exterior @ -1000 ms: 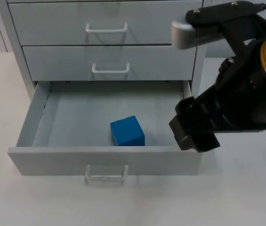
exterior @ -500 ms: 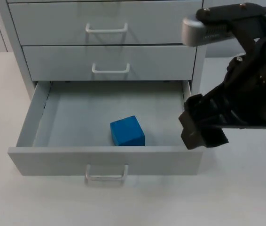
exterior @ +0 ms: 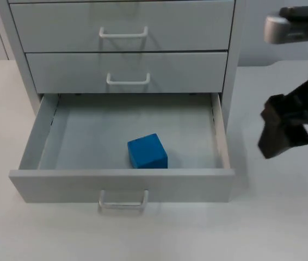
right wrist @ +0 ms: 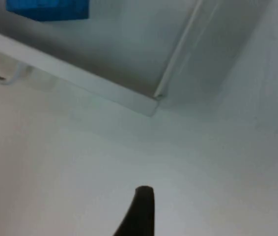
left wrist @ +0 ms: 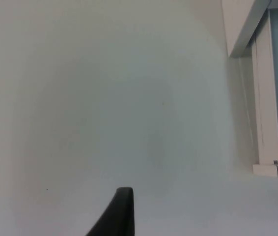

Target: Open the drawer with the left hand, place the block into the drawer with the right hand, then close the drawer with the left hand.

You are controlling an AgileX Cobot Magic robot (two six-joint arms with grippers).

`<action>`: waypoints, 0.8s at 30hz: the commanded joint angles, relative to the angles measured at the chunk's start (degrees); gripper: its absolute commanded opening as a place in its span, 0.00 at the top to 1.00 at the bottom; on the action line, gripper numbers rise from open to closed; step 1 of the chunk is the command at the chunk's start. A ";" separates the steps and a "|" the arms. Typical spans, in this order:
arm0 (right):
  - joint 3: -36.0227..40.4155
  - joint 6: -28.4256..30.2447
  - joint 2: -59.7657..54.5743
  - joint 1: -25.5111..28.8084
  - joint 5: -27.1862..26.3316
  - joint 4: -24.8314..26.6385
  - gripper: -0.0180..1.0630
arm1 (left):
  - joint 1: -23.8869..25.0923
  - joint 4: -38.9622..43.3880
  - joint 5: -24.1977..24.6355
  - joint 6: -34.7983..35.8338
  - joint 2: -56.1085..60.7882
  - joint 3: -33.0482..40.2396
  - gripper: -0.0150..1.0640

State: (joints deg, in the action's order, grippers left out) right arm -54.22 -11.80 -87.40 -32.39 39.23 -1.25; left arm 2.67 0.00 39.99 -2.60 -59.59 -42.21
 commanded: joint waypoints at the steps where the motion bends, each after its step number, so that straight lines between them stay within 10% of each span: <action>1: 0.12 1.36 0.46 1.92 0.61 0.37 0.27 | -0.06 -1.09 0.04 -0.17 0.29 0.21 0.01; 24: 3.43 9.71 7.77 30.43 7.18 0.37 0.27 | -0.06 -1.33 -0.41 -0.17 0.29 0.21 0.01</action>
State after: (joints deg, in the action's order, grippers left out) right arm -51.22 -2.97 -80.63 -2.69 45.98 -0.96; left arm 2.67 -0.43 39.99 -2.73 -59.59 -42.21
